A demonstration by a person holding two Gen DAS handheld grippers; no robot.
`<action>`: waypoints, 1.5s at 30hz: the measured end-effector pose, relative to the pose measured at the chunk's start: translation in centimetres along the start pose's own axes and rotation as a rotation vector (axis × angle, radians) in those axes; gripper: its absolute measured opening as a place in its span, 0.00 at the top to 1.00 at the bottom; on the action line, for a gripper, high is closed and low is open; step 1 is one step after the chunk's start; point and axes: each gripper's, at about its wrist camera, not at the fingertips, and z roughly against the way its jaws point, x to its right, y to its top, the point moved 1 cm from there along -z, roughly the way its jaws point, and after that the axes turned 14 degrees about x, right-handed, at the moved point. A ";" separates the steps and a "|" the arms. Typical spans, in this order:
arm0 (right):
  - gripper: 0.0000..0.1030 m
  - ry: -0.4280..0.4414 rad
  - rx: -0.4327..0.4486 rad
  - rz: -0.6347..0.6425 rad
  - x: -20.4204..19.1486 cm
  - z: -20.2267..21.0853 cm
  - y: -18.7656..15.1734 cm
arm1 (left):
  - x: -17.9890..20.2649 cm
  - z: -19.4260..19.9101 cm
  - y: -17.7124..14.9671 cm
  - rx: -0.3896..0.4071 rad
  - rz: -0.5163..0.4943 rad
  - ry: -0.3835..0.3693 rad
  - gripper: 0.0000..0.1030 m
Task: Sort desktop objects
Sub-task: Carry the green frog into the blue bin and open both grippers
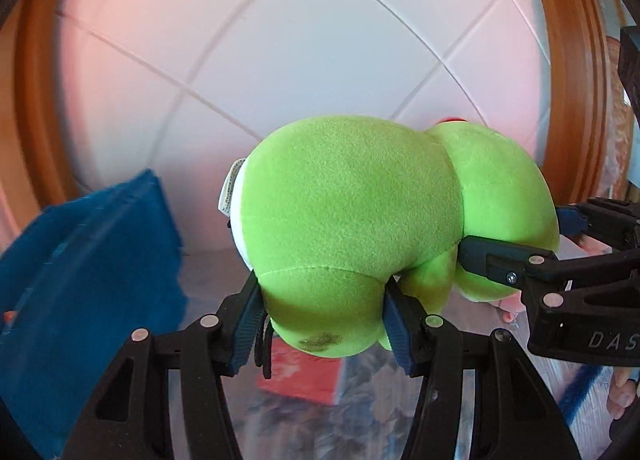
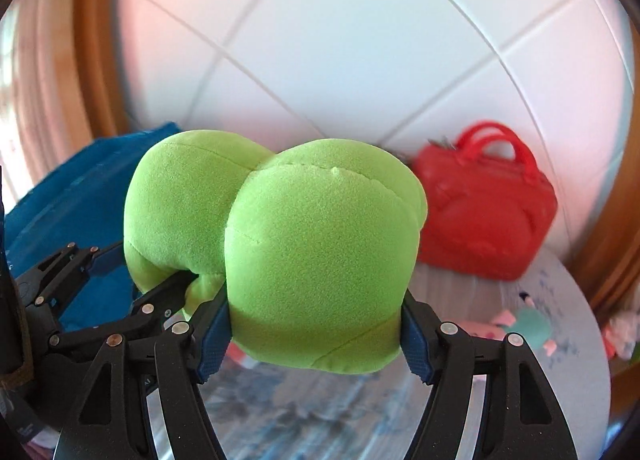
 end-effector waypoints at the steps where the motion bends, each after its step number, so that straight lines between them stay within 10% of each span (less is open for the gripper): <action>1: 0.31 0.019 0.011 0.010 -1.4 0.5 0.5 | -1.1 1.1 0.3 0.010 0.003 0.019 0.47; 24: 0.31 0.457 0.072 0.199 -37.3 0.4 5.8 | -32.9 18.2 -1.3 0.046 0.118 0.492 0.47; 35: 0.20 0.419 -0.015 0.234 -43.5 -4.1 3.3 | -39.6 17.3 -7.3 -0.044 0.243 0.485 0.45; 45: 0.01 0.340 0.051 0.275 -42.6 -2.1 4.0 | -39.8 18.1 -6.0 0.000 0.263 0.498 0.45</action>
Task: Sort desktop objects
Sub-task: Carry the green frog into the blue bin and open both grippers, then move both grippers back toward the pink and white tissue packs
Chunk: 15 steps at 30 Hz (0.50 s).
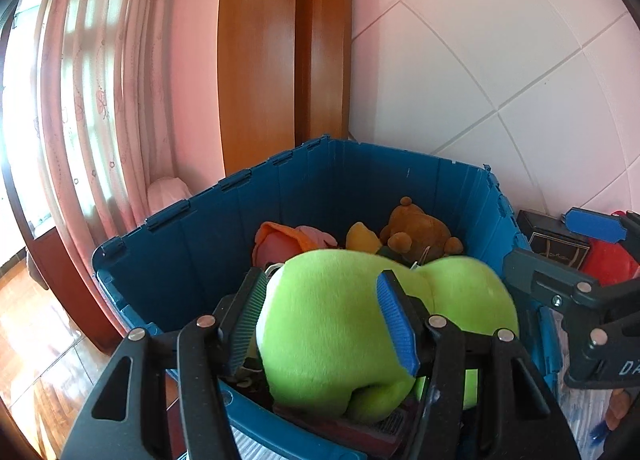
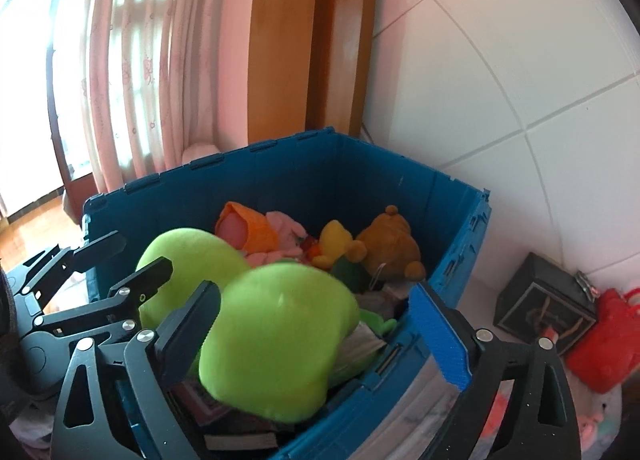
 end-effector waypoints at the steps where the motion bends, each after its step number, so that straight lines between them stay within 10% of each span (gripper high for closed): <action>1: 0.00 -0.002 0.011 -0.004 0.1 0.6 0.2 | 0.1 0.3 0.3 0.011 -0.001 -0.006 0.45; 15: 0.00 -0.189 0.084 -0.134 11.4 12.2 -4.3 | 11.3 7.8 3.2 0.158 -0.037 -0.183 0.22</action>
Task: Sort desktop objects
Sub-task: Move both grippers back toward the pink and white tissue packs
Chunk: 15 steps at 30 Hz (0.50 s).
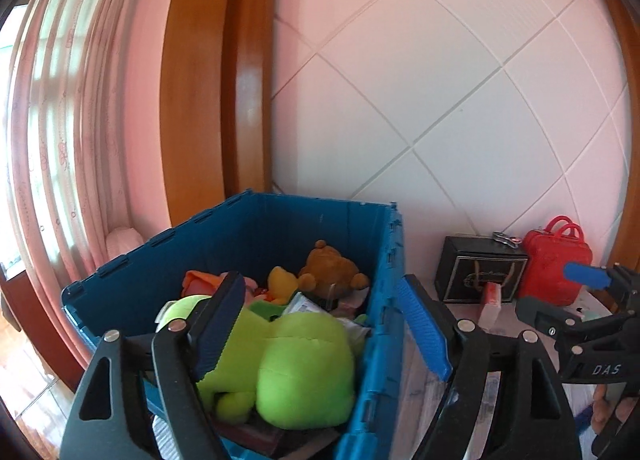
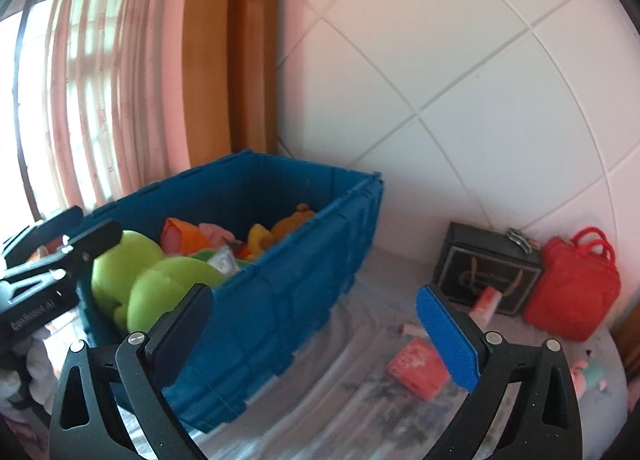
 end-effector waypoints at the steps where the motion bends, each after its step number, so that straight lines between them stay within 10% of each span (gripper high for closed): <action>1: 0.00 -0.038 -0.013 -0.011 1.9 0.7 -1.0 | 1.3 0.2 0.0 0.000 0.002 -0.015 0.21; 15: 0.00 -0.424 -0.246 -0.250 24.2 7.1 -14.9 | 17.3 -5.7 -8.3 -0.246 -0.035 -0.235 0.21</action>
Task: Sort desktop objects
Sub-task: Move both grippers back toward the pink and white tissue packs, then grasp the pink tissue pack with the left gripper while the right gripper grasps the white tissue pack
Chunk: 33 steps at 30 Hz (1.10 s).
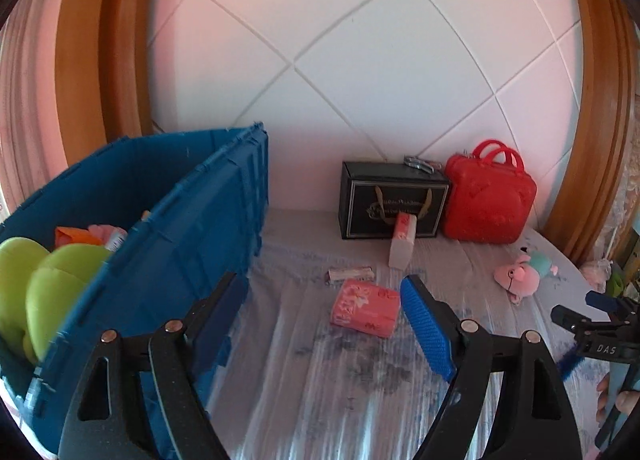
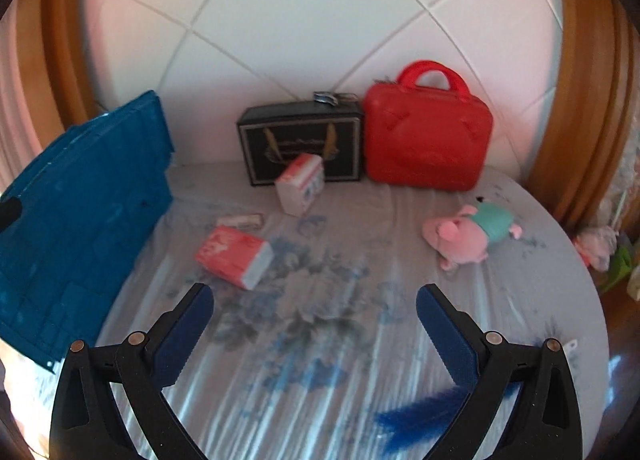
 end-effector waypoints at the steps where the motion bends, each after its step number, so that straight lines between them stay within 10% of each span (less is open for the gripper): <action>1: 0.00 -0.019 -0.021 -0.016 1.3 -0.7 -0.5 | 0.5 -1.1 -0.7 -0.026 -0.001 -0.007 0.21; 20: 0.00 0.068 -0.257 0.025 3.7 -20.6 -3.7 | 8.4 -24.2 -15.9 -0.473 -0.040 -0.090 0.21; 33: 0.00 0.149 -0.287 0.057 -2.9 -30.8 -4.3 | -3.2 -26.7 -14.9 -0.464 -0.023 0.161 0.20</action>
